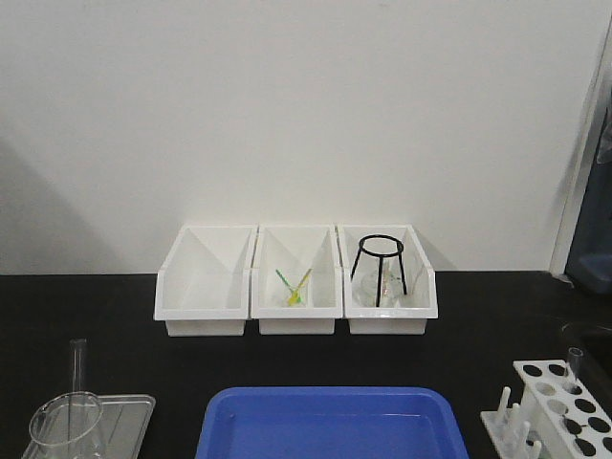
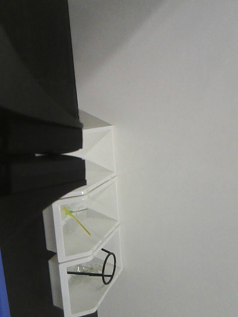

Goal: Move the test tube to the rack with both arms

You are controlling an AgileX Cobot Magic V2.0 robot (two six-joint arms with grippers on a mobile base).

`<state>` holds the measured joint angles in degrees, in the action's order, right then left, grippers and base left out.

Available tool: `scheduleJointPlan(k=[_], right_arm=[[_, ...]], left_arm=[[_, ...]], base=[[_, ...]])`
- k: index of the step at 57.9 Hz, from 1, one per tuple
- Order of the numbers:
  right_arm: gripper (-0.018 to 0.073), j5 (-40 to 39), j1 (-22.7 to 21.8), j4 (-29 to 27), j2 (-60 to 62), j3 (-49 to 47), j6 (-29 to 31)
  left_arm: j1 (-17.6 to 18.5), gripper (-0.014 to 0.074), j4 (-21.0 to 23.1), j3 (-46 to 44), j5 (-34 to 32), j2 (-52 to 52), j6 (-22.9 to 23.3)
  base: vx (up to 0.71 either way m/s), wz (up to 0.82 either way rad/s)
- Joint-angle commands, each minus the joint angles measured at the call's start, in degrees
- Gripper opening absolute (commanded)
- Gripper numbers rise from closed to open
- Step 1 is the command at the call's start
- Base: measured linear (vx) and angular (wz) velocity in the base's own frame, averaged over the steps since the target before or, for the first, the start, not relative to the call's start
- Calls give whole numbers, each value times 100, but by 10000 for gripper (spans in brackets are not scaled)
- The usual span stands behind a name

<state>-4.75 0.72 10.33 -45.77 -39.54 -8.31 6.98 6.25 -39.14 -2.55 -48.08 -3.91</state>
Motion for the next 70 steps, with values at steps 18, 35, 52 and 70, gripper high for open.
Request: scheduleJointPlan(k=[18, 35, 52, 70], right_arm=[[684, -526, 3, 44, 24, -209, 30], [606, -477, 3, 44, 24, -193, 11], [491, -484, 3, 44, 24, -193, 11], [468, -484, 3, 44, 24, -193, 34]], left_arm=[[1, 619, 20, -187, -604, -56, 14], [1, 569, 300, -181, 811, -632, 298], [-5, 554, 350, -187, -154, -2211, 317], [-37, 554, 529, -728, -1045, -3685, 258]], base=[[0, 0], [0, 0], [0, 0], [0, 0]])
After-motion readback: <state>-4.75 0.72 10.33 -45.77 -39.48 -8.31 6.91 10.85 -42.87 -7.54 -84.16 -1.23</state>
